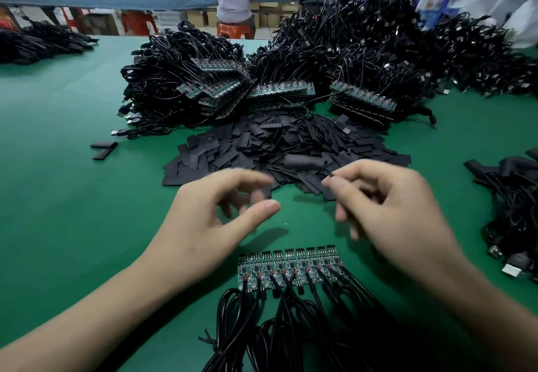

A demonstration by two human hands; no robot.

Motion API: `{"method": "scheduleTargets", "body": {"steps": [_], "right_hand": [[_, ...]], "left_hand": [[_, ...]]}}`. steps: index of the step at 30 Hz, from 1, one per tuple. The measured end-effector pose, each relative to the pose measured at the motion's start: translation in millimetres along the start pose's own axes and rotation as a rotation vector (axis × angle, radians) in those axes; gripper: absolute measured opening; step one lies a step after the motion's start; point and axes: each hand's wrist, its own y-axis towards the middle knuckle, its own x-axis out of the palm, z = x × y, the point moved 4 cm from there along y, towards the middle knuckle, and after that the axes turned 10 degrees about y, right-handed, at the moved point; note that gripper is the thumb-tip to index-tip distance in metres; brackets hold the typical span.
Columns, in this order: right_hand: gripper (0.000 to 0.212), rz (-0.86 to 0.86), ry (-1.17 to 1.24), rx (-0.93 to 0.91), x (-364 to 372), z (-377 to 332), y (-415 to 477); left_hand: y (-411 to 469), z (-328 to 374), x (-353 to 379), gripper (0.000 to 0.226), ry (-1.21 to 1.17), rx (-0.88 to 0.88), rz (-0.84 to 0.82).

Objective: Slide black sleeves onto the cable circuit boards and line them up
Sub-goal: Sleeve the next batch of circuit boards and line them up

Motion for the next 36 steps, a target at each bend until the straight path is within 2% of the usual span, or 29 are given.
{"method": "scheduleTargets", "body": {"steps": [1, 6, 8, 10, 13, 16, 18, 22, 25, 28, 30, 33, 36], "right_hand": [[0.015, 0.062, -0.028, 0.011, -13, 3, 6], [0.006, 0.312, -0.444, 0.127, -88, 19, 33], [0.020, 0.337, -0.698, 0.236, -116, 30, 36], [0.031, 0.297, -0.924, 0.334, -133, 37, 36], [0.035, 0.175, -1.117, 0.322, -132, 40, 38], [0.020, -0.011, -1.117, 0.398, -120, 50, 38], [0.019, -0.101, -1.131, 0.503, -121, 57, 37], [0.023, -0.050, -1.186, 0.551, -143, 61, 41], [0.032, -0.014, -1.142, 0.499, -142, 57, 41], [0.021, 0.073, -0.897, 0.110, -101, 26, 36], [0.019, -0.024, -0.586, -0.035, -58, 0, 26], [0.031, -0.320, -0.282, 0.054, -5, -9, 9], [0.029, -0.443, -0.203, 0.110, 16, 0, -3]], "left_hand": [[-1, 0, -1, 0.021, 0.050, 0.016, -0.045], [-2, 1, -2, 0.047, 0.238, 0.135, -0.295], [-4, 3, 0, 0.050, 0.260, 0.161, -0.367], [-6, 6, 1, 0.050, 0.258, 0.171, -0.413], [-7, 6, 3, 0.048, 0.214, 0.142, -0.444], [-8, 5, 5, 0.037, 0.117, 0.077, -0.469], [-9, 5, 5, 0.027, 0.050, 0.044, -0.482], [-9, 1, 4, 0.012, -0.125, -0.025, -0.556], [-8, 0, 7, 0.011, -0.238, -0.068, -0.601], [-8, -2, 5, 0.011, -0.298, -0.077, -0.634], [-6, -3, 2, 0.010, -0.328, -0.076, -0.629], [-1, -7, -6, 0.009, -0.337, -0.079, -0.592], [3, -12, -12, 0.008, -0.297, -0.093, -0.554]]}}
